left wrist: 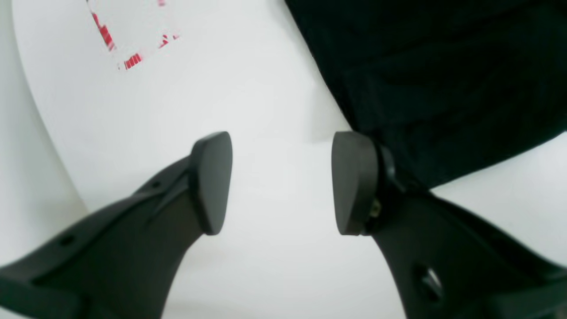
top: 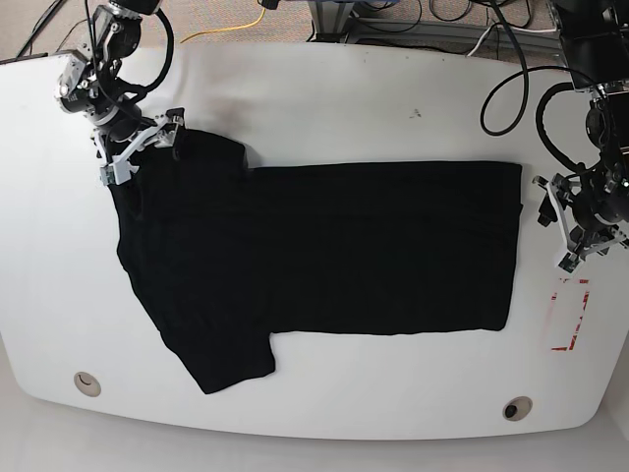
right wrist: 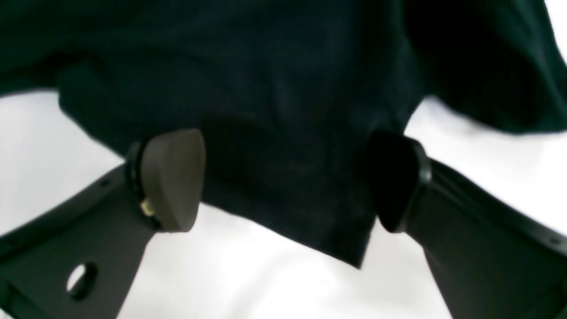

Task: Layout the t-shirt on the table in an organized manner, then fold the t-shirt properly
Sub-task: 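Release the fold and move the right gripper to the sleeve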

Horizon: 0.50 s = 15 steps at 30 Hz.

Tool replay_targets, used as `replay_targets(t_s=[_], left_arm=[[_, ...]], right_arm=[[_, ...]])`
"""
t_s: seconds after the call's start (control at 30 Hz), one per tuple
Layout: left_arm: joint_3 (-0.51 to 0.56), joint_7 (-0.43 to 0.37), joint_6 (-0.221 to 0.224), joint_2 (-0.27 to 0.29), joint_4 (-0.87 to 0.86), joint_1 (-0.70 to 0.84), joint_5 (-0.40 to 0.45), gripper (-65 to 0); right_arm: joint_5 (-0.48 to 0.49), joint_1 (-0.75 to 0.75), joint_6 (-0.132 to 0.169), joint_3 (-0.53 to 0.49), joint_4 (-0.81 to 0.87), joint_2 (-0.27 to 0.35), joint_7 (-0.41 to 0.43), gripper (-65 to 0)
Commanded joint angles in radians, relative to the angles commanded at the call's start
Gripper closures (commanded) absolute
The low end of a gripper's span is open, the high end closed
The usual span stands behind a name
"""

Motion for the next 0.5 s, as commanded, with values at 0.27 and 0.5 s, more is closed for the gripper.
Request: replay_targets(t_s=[0.27, 0.5], left_arm=[[0.000, 0.000, 0.000, 0.000, 0.000, 0.000, 0.000, -33.2], [0.000, 0.000, 0.000, 0.000, -0.005, 0.002, 0.000, -33.2]], right_arm=[[0.002, -0.009, 0.002, -0.064, 0.054, -0.014, -0.005, -18.7], [0.002, -0.005, 0.002, -0.078, 0.110, -0.023, -0.008, 0.0]])
